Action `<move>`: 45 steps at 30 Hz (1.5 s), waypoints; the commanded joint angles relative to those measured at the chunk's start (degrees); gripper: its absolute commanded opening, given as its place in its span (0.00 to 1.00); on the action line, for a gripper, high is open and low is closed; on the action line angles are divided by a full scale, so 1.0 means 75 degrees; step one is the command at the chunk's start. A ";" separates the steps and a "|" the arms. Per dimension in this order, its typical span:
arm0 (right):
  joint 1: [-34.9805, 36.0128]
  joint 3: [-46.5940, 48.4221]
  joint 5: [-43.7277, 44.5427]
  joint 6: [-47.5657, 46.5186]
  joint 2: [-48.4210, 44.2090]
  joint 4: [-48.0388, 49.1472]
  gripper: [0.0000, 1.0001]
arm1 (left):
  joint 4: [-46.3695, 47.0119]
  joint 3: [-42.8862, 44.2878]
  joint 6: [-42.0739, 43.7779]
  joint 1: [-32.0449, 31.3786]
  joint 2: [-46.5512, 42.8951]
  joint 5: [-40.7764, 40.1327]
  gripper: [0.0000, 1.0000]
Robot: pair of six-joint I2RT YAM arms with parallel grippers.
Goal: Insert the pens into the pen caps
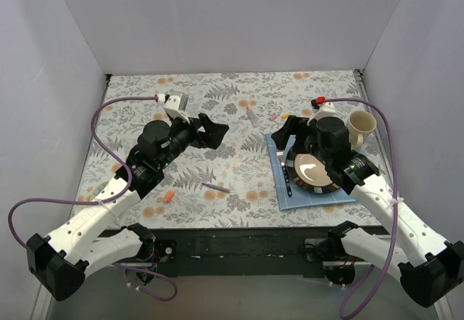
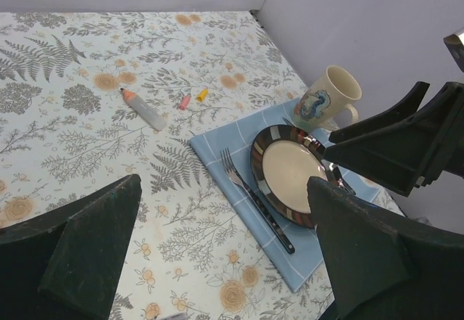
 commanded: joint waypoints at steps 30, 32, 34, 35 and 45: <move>0.2973 0.0997 -0.1312 -0.2769 0.4845 0.1104 0.46 | -0.0014 -0.0842 -0.0511 -0.0001 -0.2549 -0.5075 0.98; 0.3172 0.1231 -0.1219 -0.2852 0.5057 0.1093 0.44 | -0.0026 -0.0854 -0.0523 -0.0001 -0.2619 -0.5087 0.98; 0.3301 0.1476 -0.1020 -0.2933 0.5338 0.1058 0.43 | -0.0014 -0.0877 -0.0558 -0.0001 -0.2702 -0.5134 0.98; 0.3406 0.1559 -0.0961 -0.2969 0.5432 0.1011 0.41 | 0.0032 -0.0900 -0.0546 -0.0001 -0.2713 -0.5146 0.98; 0.3887 0.2263 -0.0386 -0.2993 0.6592 0.0565 0.39 | 0.0033 -0.0912 -0.0499 -0.0001 -0.2760 -0.5287 0.98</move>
